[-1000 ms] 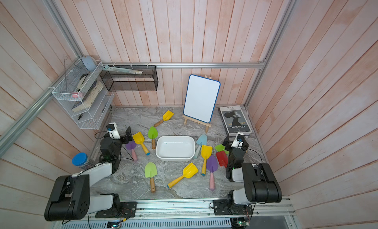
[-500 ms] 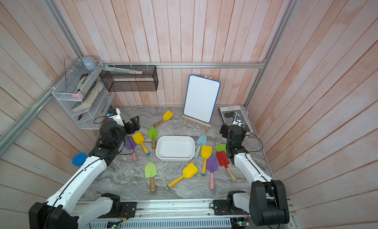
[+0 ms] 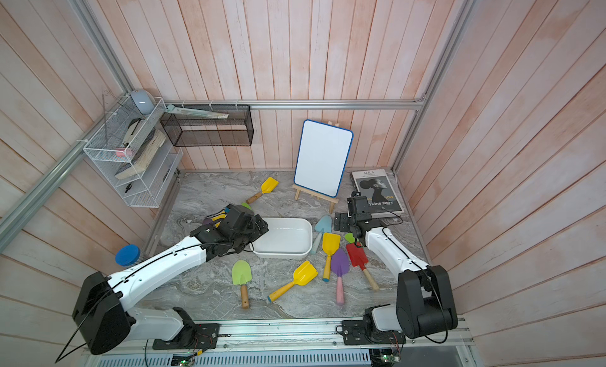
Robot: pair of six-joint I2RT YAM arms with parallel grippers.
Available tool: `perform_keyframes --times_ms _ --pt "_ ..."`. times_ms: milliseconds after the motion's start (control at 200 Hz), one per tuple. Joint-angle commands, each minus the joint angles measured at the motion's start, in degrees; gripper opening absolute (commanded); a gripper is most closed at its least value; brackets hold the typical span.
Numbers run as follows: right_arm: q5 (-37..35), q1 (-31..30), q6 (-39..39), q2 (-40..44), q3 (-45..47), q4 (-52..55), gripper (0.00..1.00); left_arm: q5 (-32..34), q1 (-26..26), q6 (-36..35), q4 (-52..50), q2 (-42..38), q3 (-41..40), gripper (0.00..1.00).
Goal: Put the shovel into the storage box
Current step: Pick up the storage box at the center of the board.
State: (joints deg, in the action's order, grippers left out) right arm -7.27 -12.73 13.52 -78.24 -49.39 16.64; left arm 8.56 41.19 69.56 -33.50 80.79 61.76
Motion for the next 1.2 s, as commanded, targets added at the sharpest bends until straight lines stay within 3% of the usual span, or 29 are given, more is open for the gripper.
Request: perform_keyframes --times_ms 0,295,740,855,990,1190 --pt "3.1 -0.2 -1.1 2.6 -0.9 2.1 0.95 -2.7 2.9 11.1 -7.2 2.9 3.1 1.0" --pt "8.0 -0.2 -2.3 1.5 -2.7 2.1 0.94 -8.0 7.1 25.3 -5.2 8.3 2.2 0.99" --pt "12.3 -0.2 -3.0 2.8 -0.9 0.3 0.92 -7.3 7.6 31.5 3.4 17.1 2.5 1.0" --pt "13.2 -0.2 -3.1 2.8 -0.5 -0.3 0.91 -7.1 7.6 31.9 5.1 19.4 3.0 0.96" --pt "14.0 -0.2 -3.1 2.0 -0.4 -0.6 0.9 -8.0 7.5 32.1 5.5 21.8 3.2 0.82" --pt "15.1 -0.3 -3.1 0.8 -0.3 -1.3 0.88 -7.4 7.5 32.3 4.4 22.3 3.5 0.49"
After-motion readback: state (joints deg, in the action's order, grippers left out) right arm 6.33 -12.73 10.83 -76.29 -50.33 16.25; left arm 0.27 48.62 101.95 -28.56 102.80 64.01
